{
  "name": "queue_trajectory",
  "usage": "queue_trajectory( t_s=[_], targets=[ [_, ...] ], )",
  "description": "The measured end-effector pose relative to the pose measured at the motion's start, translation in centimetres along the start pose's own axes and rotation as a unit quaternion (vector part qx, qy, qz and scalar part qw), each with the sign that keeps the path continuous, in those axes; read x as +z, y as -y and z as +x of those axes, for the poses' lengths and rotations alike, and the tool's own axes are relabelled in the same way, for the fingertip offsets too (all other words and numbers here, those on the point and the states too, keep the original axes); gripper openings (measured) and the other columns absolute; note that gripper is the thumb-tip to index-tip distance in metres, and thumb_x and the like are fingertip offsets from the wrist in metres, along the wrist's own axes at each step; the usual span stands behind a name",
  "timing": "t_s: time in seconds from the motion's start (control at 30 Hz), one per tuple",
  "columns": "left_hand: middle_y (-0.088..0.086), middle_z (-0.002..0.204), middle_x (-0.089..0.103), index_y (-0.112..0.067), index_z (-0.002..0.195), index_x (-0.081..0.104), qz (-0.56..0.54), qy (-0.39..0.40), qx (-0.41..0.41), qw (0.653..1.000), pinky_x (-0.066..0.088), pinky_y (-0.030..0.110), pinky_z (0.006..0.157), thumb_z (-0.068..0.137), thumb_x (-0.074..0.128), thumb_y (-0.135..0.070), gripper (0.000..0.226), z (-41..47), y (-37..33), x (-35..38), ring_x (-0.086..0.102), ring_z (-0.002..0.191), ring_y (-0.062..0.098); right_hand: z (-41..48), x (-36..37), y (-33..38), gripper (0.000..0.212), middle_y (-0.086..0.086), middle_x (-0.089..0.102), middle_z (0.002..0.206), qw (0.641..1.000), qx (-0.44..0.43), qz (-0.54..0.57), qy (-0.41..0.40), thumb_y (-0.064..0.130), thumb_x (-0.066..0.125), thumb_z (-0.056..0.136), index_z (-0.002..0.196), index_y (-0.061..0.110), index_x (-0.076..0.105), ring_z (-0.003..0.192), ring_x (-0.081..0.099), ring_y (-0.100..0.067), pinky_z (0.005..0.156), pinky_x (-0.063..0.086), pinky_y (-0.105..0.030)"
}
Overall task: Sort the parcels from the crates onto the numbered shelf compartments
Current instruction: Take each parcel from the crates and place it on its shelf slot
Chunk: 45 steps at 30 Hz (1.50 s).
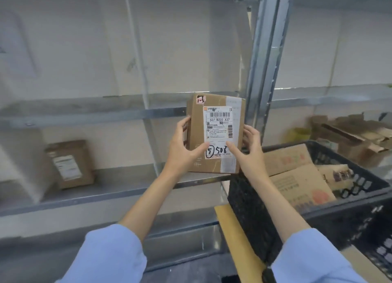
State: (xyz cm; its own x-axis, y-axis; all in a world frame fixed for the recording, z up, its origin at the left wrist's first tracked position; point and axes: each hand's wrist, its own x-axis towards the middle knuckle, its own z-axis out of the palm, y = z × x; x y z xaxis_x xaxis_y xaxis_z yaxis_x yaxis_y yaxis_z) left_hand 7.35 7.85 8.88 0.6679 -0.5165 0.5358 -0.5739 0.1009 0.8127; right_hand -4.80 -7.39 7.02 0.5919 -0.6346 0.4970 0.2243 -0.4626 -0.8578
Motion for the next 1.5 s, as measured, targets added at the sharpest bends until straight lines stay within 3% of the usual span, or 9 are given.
queue_trajectory(
  t_s=[0.17, 0.5, 0.6, 0.73, 0.87, 1.0, 1.13, 1.33, 1.5],
  targets=[
    [-0.026, 0.139, 0.042, -0.04, 0.147, 0.032, 0.087, -0.066, -0.02, 0.994, 0.036, 0.046, 0.112, 0.078, 0.081, -0.036, 0.085, -1.9, -0.5, -8.3, 0.035, 0.136, 0.009, 0.1, 7.9, 1.7, 0.066, 0.024, 0.049, 0.138, 0.994, -0.01, 0.064, 0.087, 0.032, 0.073, 0.088, 0.143, 0.034, 0.036, 0.129, 0.047, 0.003, 0.112, 0.041, -0.037],
    [-0.014, 0.145, 0.042, -0.048, 0.148, 0.028, 0.156, -0.163, -0.059, 0.972, 0.035, 0.044, 0.113, 0.073, 0.077, -0.044, 0.09, -5.8, -0.1, -23.0, 0.04, 0.133, 0.009, -1.1, 22.5, 6.3, 0.077, 0.011, 0.059, 0.138, 0.962, -0.019, 0.147, 0.23, 0.05, 0.071, 0.081, 0.145, 0.05, 0.027, 0.125, 0.058, -0.011, 0.107, 0.046, -0.048],
    [-0.02, 0.146, 0.043, -0.047, 0.148, 0.028, 0.163, -0.174, -0.057, 0.97, 0.041, 0.046, 0.108, 0.074, 0.079, -0.04, 0.091, -6.4, 0.6, -26.7, 0.045, 0.13, 0.005, -1.6, 26.6, 7.2, 0.084, 0.02, 0.056, 0.139, 0.959, -0.019, 0.135, 0.247, 0.047, 0.073, 0.082, 0.147, 0.053, 0.02, 0.128, 0.053, -0.005, 0.106, 0.045, -0.039],
    [-0.028, 0.139, 0.045, -0.037, 0.148, 0.029, 0.158, -0.176, -0.048, 0.97, 0.04, 0.038, 0.112, 0.076, 0.082, -0.023, 0.091, -6.5, 2.1, -31.8, 0.043, 0.131, -0.002, -2.4, 31.9, 8.7, 0.094, 0.036, 0.046, 0.136, 0.959, -0.02, 0.131, 0.252, 0.039, 0.075, 0.085, 0.152, 0.046, 0.011, 0.131, 0.043, 0.008, 0.092, 0.041, -0.01],
    [-0.03, 0.141, 0.041, -0.036, 0.151, 0.027, 0.182, -0.175, -0.041, 0.967, 0.04, 0.033, 0.11, 0.078, 0.08, -0.018, 0.092, -6.1, 3.6, -37.2, 0.041, 0.132, -0.002, -2.7, 36.8, 10.6, 0.084, 0.015, 0.046, 0.149, 0.96, -0.036, 0.13, 0.244, 0.031, 0.074, 0.088, 0.154, 0.03, 0.023, 0.137, 0.042, -0.002, 0.107, 0.042, -0.027],
    [-0.016, 0.15, 0.037, -0.042, 0.151, 0.024, 0.192, -0.174, -0.027, 0.965, 0.039, 0.041, 0.111, 0.079, 0.08, -0.022, 0.094, -5.8, 4.6, -41.7, 0.043, 0.131, 0.006, -3.0, 40.8, 12.4, 0.082, 0.019, 0.049, 0.143, 0.96, -0.044, 0.124, 0.248, 0.03, 0.071, 0.09, 0.156, 0.032, 0.021, 0.132, 0.046, -0.005, 0.091, 0.046, -0.008],
    [-0.014, 0.15, 0.04, -0.043, 0.152, 0.021, 0.176, -0.163, -0.038, 0.97, 0.043, 0.049, 0.108, 0.08, 0.08, -0.023, 0.096, -5.7, 5.4, -45.1, 0.047, 0.128, 0.01, -3.6, 43.5, 13.7, 0.091, 0.02, 0.046, 0.147, 0.957, -0.046, 0.109, 0.263, 0.032, 0.072, 0.089, 0.157, 0.037, 0.012, 0.131, 0.048, -0.004, 0.103, 0.044, -0.024],
    [-0.018, 0.147, 0.041, -0.041, 0.151, 0.022, 0.154, -0.153, -0.028, 0.976, 0.049, 0.045, 0.103, 0.079, 0.081, -0.021, 0.095, -5.4, 6.1, -48.1, 0.048, 0.127, 0.006, -3.8, 45.5, 15.0, 0.107, 0.01, 0.049, 0.148, 0.96, -0.048, 0.078, 0.266, 0.046, 0.084, 0.069, 0.151, 0.044, 0.015, 0.133, 0.048, -0.005, 0.108, 0.045, -0.034],
    [-0.021, 0.145, 0.039, -0.048, 0.148, 0.022, 0.143, -0.145, -0.004, 0.979, 0.05, 0.023, 0.092, 0.08, 0.08, -0.021, 0.094, -4.2, 6.4, -49.5, 0.047, 0.12, -0.005, -3.0, 46.8, 15.6, 0.108, 0.002, 0.052, 0.145, 0.966, -0.049, 0.066, 0.245, 0.04, 0.087, 0.069, 0.148, 0.045, 0.013, 0.13, 0.051, -0.011, 0.108, 0.045, -0.041]
  ],
)
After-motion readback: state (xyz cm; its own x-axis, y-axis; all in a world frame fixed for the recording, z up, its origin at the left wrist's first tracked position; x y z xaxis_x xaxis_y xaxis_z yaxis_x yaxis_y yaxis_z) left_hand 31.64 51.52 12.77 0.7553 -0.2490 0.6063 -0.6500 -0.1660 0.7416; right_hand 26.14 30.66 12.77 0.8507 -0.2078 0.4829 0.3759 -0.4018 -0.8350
